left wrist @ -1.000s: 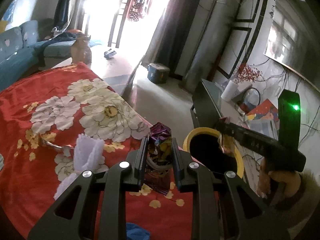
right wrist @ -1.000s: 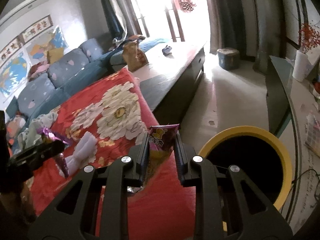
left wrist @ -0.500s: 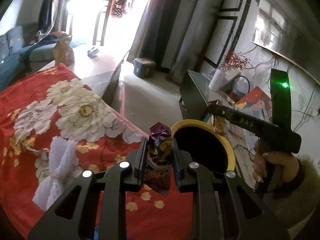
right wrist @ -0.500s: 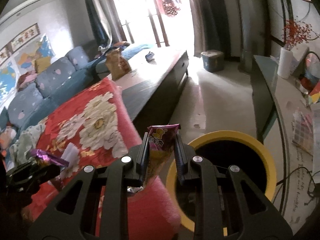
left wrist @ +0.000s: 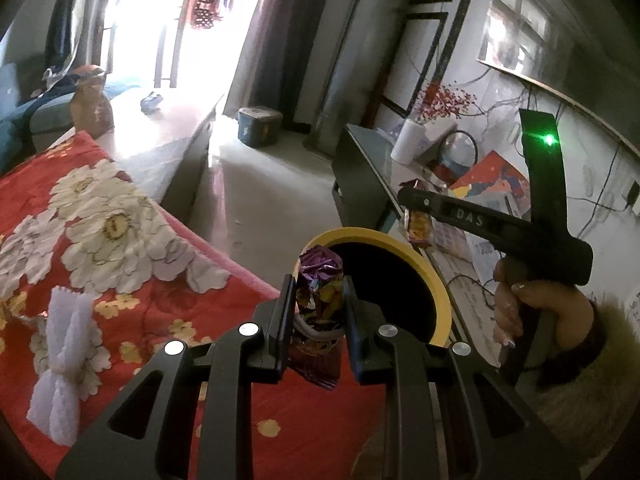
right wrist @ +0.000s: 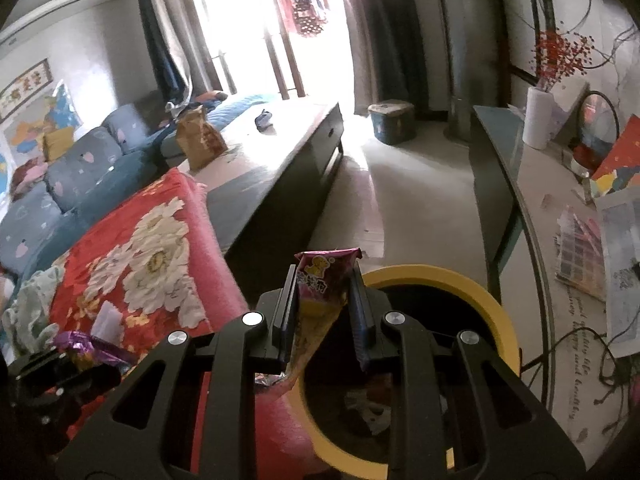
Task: Collect trash
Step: 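Carry the snack bag with the right gripper while the left gripper carries the purple wrapper to the bin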
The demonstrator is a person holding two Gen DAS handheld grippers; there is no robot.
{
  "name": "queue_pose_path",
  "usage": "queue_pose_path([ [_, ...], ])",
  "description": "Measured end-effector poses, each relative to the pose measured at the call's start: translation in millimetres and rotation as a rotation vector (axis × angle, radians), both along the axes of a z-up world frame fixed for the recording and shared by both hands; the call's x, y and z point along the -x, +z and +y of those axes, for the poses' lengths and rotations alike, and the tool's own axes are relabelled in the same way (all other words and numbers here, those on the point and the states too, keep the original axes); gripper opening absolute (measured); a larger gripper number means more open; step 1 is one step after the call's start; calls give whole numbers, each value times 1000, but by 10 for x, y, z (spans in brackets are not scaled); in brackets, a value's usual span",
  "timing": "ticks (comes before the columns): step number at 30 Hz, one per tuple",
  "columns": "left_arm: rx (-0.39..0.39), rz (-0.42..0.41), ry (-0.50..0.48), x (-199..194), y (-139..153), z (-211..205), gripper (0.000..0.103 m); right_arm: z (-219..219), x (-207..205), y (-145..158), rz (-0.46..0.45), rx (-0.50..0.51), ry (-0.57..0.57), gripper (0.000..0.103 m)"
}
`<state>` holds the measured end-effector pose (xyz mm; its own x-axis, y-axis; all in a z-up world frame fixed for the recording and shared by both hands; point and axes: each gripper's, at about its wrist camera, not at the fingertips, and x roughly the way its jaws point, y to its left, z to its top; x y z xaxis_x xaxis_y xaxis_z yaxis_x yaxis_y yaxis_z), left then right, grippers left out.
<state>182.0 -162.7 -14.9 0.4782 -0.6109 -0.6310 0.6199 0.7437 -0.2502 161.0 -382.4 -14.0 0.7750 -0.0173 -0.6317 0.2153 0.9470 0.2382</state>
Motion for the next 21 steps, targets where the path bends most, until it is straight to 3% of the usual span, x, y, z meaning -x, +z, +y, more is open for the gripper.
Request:
queue_pose_path([
  [21, -30, 11, -166, 12, -223, -799, 22, -577, 86, -174, 28, -39, -133, 18],
])
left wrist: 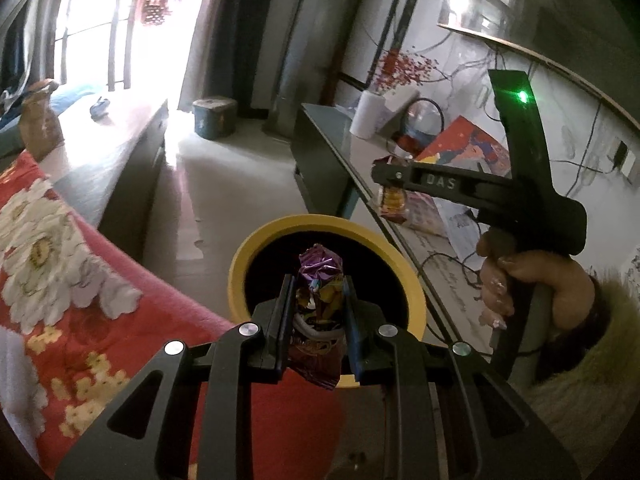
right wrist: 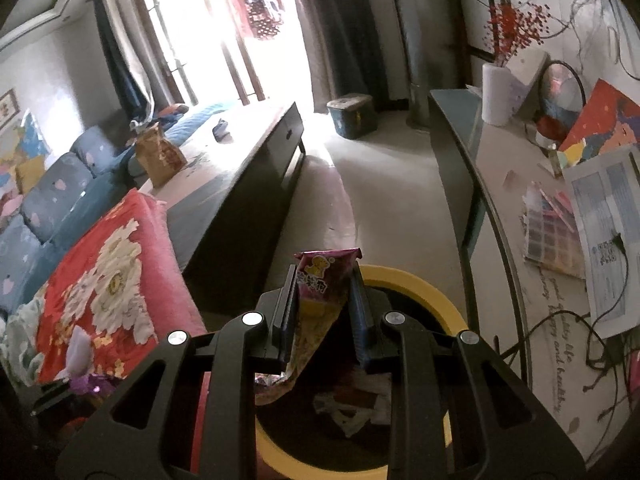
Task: Collect trash
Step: 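Carry the snack bag with the right gripper while the left gripper carries the purple wrapper to the bin, then open both grippers over the bin to drop the wrappers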
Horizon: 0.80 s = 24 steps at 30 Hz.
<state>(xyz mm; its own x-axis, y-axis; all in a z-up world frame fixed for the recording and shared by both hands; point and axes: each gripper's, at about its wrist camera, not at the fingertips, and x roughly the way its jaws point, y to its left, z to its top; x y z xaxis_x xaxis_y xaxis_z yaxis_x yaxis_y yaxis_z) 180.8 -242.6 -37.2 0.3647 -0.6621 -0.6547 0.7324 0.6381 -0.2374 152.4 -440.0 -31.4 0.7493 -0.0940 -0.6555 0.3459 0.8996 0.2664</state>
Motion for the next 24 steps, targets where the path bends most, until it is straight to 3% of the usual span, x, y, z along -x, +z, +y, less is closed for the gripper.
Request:
queue_pose_path([
  [18, -59, 56, -146, -41, -479, -615, 22, -297, -29, -290, 67, -65, -52, 18],
  [24, -55, 76, -163, -128, -576, -763, 24, -380, 3, -299, 43, -97, -69, 20],
])
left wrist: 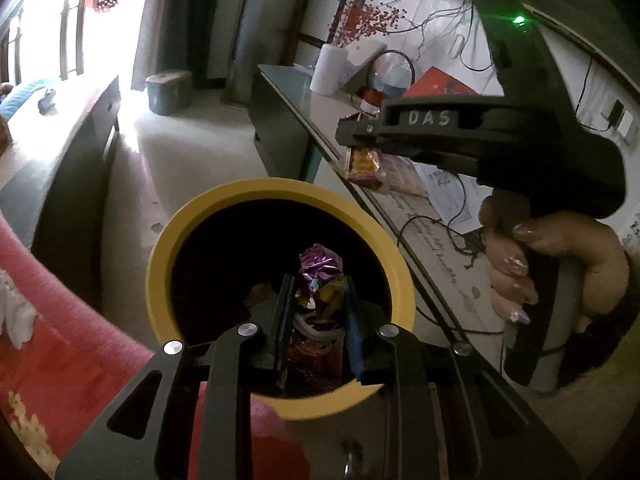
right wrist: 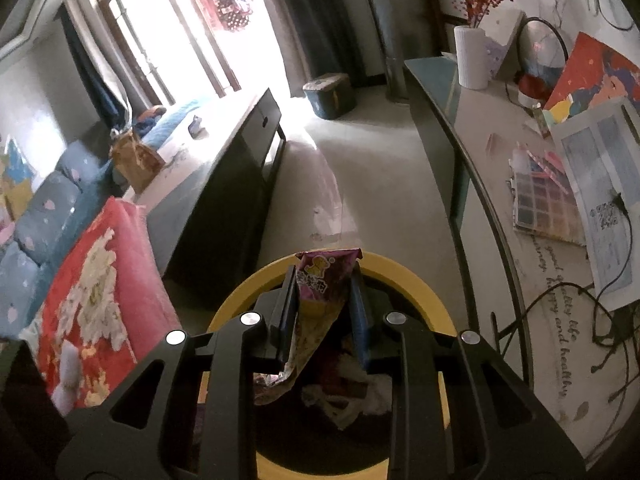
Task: Collect trash
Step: 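Open both grippers over the bin to drop the wrappers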
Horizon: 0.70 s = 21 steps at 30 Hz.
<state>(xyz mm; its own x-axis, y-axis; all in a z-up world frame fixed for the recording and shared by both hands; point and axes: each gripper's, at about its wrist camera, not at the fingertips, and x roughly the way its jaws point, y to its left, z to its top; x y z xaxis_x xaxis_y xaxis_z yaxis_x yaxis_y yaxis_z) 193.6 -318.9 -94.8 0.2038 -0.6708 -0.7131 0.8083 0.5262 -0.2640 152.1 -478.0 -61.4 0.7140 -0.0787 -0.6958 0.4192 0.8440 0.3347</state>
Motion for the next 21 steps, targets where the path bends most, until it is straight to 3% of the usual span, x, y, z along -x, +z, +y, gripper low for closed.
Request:
queue_pose_path([
  [2, 14, 7, 5, -31, -23, -32, 52, -17, -1, -3, -6, -3, -4, 33],
  [3, 11, 9, 17, -46, -27, -39, 76, -17, 0, -3, -4, 1, -6, 35],
  [4, 10, 10, 26, -55, -33, -43, 83, -21, 11, -3, -5, 0, -11, 39],
  [6, 21, 19, 41, -73, -21, -2, 83, -40, 30, 4, -16, -9, -19, 41],
  [9, -5, -5, 82, -74, 26, 102, 96, -48, 48, 4, -27, -13, -38, 49],
  [21, 47, -24, 291, -203, 286, 845, 96, 223, 25, 147, -59, 35, -9, 66],
])
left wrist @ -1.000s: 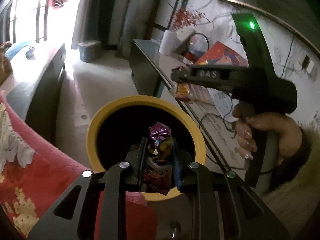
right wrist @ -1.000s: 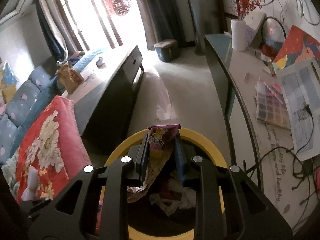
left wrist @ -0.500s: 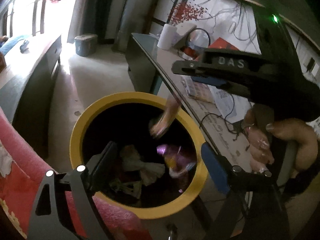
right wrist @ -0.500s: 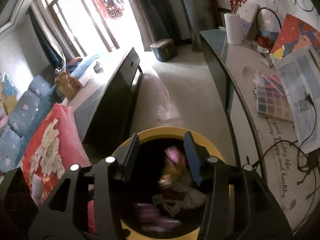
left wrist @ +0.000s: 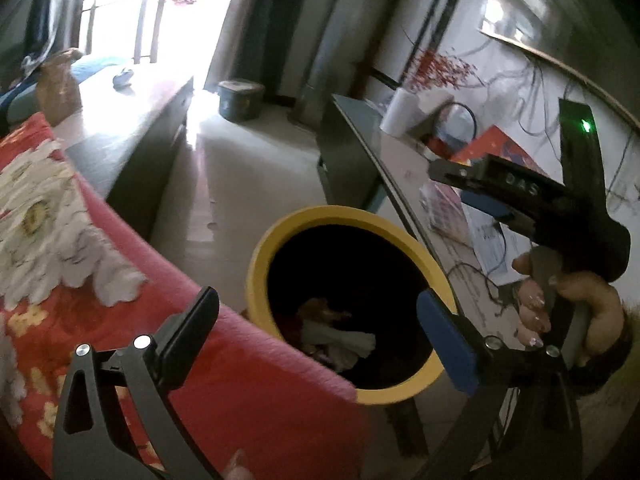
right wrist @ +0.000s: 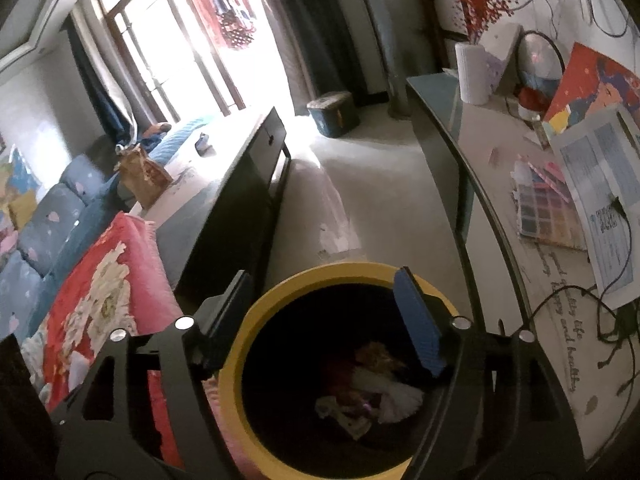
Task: Collect trash
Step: 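Open both grippers over the bin to drop the wrappers, then move both open grippers back over the bedspread toward the white foam net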
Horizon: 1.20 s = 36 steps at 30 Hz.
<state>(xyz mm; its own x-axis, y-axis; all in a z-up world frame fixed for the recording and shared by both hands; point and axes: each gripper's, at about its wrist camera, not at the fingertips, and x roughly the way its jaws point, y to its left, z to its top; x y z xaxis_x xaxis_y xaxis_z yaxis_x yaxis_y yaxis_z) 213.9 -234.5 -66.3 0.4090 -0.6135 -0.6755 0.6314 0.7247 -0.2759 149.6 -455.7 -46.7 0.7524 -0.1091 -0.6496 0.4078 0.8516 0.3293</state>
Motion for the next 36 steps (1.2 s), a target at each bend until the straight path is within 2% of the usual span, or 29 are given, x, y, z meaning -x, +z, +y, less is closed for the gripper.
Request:
queue_pose_path([
  [11, 49, -45, 117, 25, 232, 556, 96, 258, 29, 251, -66, 46, 60, 66],
  [23, 95, -67, 203, 38, 385, 932, 96, 548, 45, 360, -105, 54, 122, 66],
  [25, 97, -72, 214, 48, 402, 985, 96, 604, 45, 380, -111, 58, 137, 70],
  [36, 116, -108, 292, 108, 514, 1341, 96, 977, 69, 513, -160, 77, 226, 74],
])
